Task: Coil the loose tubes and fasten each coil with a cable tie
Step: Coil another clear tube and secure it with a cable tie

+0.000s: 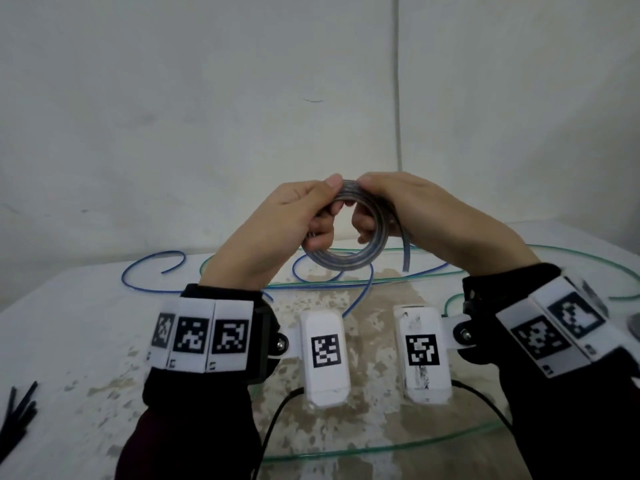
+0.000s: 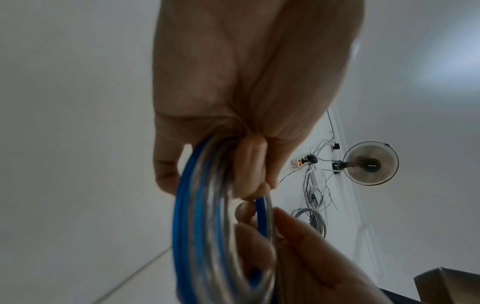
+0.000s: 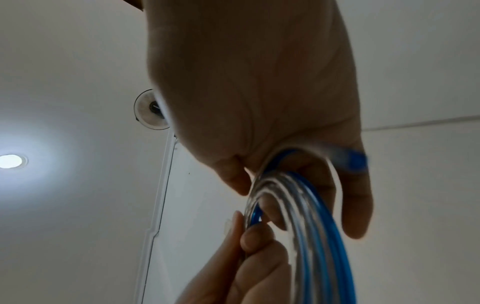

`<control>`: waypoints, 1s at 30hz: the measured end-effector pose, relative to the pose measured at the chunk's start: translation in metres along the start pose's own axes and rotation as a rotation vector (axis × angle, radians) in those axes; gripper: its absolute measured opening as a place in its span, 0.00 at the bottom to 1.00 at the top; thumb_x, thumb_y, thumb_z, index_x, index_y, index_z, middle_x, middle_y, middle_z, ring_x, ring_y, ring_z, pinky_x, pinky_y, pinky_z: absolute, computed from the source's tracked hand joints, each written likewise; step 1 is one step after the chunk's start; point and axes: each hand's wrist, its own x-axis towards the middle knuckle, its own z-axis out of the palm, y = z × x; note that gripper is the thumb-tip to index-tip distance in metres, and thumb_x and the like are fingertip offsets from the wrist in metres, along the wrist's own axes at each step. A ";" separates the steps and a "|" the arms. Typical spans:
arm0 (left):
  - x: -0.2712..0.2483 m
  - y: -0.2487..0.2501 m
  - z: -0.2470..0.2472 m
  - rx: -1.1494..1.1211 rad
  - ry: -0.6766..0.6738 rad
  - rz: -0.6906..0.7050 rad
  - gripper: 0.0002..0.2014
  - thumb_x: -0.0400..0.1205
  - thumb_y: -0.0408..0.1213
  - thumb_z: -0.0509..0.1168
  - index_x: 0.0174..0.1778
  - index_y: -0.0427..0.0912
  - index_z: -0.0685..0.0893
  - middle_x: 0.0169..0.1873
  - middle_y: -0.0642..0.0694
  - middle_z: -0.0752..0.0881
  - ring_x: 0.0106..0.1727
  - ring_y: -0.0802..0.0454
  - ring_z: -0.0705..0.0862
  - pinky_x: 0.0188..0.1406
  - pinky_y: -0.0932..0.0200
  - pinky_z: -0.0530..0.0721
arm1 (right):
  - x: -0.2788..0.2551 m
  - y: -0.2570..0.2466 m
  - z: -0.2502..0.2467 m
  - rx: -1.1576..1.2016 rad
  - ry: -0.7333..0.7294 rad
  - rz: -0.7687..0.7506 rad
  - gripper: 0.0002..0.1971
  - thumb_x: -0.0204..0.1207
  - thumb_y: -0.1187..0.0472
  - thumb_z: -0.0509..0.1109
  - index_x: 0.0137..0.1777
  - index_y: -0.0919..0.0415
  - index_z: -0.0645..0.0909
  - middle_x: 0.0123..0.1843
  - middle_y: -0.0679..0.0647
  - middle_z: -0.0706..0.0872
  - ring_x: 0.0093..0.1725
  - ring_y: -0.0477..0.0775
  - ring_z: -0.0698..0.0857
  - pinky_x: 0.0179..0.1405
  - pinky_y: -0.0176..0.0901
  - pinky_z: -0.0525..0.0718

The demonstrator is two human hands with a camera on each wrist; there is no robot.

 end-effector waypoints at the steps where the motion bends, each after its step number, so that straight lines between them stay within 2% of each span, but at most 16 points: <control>1: 0.000 0.001 0.000 -0.016 0.044 0.023 0.17 0.88 0.42 0.53 0.36 0.37 0.72 0.35 0.37 0.55 0.21 0.57 0.61 0.21 0.68 0.61 | 0.002 0.001 0.000 0.048 0.040 -0.004 0.19 0.86 0.61 0.51 0.39 0.59 0.80 0.27 0.51 0.80 0.32 0.51 0.78 0.46 0.49 0.79; 3: 0.001 0.002 -0.003 -0.066 0.118 0.064 0.17 0.89 0.41 0.52 0.34 0.39 0.71 0.37 0.37 0.54 0.21 0.58 0.59 0.20 0.70 0.61 | 0.003 0.003 -0.004 0.108 0.048 -0.031 0.19 0.87 0.62 0.52 0.43 0.59 0.84 0.33 0.51 0.86 0.37 0.49 0.83 0.47 0.46 0.83; 6: 0.003 0.002 -0.004 -0.110 0.191 0.107 0.17 0.89 0.41 0.52 0.34 0.40 0.71 0.32 0.42 0.55 0.21 0.59 0.57 0.19 0.70 0.58 | 0.001 0.005 -0.006 0.157 -0.034 -0.034 0.18 0.88 0.59 0.52 0.53 0.59 0.84 0.43 0.53 0.91 0.45 0.49 0.86 0.54 0.46 0.85; 10: 0.008 0.001 0.002 -0.241 0.318 0.190 0.17 0.89 0.40 0.52 0.34 0.40 0.72 0.30 0.45 0.62 0.21 0.60 0.59 0.19 0.70 0.59 | 0.001 0.005 -0.004 0.235 -0.054 0.010 0.20 0.87 0.53 0.51 0.54 0.60 0.85 0.44 0.54 0.91 0.46 0.48 0.88 0.54 0.48 0.84; 14: 0.009 0.002 0.007 -0.305 0.380 0.198 0.18 0.89 0.41 0.51 0.33 0.40 0.71 0.26 0.47 0.59 0.20 0.60 0.57 0.19 0.69 0.58 | 0.000 0.006 -0.004 0.354 -0.116 -0.006 0.20 0.88 0.56 0.49 0.58 0.63 0.83 0.45 0.56 0.90 0.49 0.50 0.86 0.54 0.46 0.85; 17: 0.006 0.008 0.011 -0.383 0.380 0.176 0.19 0.89 0.43 0.50 0.34 0.41 0.71 0.23 0.51 0.60 0.19 0.59 0.58 0.22 0.66 0.56 | -0.001 0.006 -0.005 0.428 -0.156 -0.048 0.19 0.85 0.55 0.51 0.54 0.62 0.84 0.44 0.53 0.89 0.48 0.48 0.86 0.54 0.43 0.85; 20: 0.004 0.017 0.014 -0.417 0.405 0.195 0.19 0.89 0.44 0.50 0.34 0.41 0.72 0.19 0.54 0.63 0.19 0.59 0.60 0.25 0.65 0.58 | 0.001 0.000 0.003 0.524 -0.136 -0.045 0.20 0.85 0.51 0.50 0.43 0.58 0.81 0.39 0.50 0.88 0.43 0.46 0.85 0.47 0.40 0.83; 23: -0.003 0.021 0.011 -0.390 0.388 0.180 0.19 0.90 0.42 0.49 0.34 0.40 0.72 0.18 0.53 0.67 0.20 0.56 0.68 0.25 0.66 0.69 | 0.004 -0.008 0.017 0.663 -0.042 -0.023 0.21 0.87 0.51 0.48 0.35 0.58 0.71 0.29 0.50 0.81 0.34 0.47 0.81 0.43 0.38 0.81; 25: -0.016 0.018 0.001 -0.297 0.320 0.157 0.18 0.89 0.39 0.50 0.35 0.38 0.75 0.21 0.49 0.74 0.25 0.53 0.77 0.32 0.63 0.78 | 0.006 -0.010 0.026 0.778 0.029 0.005 0.20 0.88 0.53 0.49 0.34 0.59 0.69 0.23 0.48 0.75 0.29 0.49 0.73 0.38 0.36 0.79; 27: -0.033 0.012 -0.011 -0.073 0.250 0.086 0.17 0.88 0.37 0.52 0.37 0.39 0.79 0.28 0.48 0.80 0.32 0.54 0.80 0.39 0.60 0.78 | 0.007 -0.010 0.034 0.839 0.092 0.047 0.19 0.88 0.55 0.50 0.35 0.60 0.68 0.20 0.45 0.72 0.28 0.49 0.64 0.29 0.35 0.77; 30: -0.066 0.012 -0.041 0.193 0.227 -0.057 0.16 0.87 0.38 0.55 0.38 0.41 0.83 0.30 0.52 0.83 0.31 0.59 0.79 0.36 0.62 0.74 | 0.004 -0.013 0.064 0.898 0.089 0.134 0.16 0.87 0.61 0.50 0.37 0.62 0.68 0.21 0.49 0.71 0.26 0.48 0.61 0.23 0.36 0.73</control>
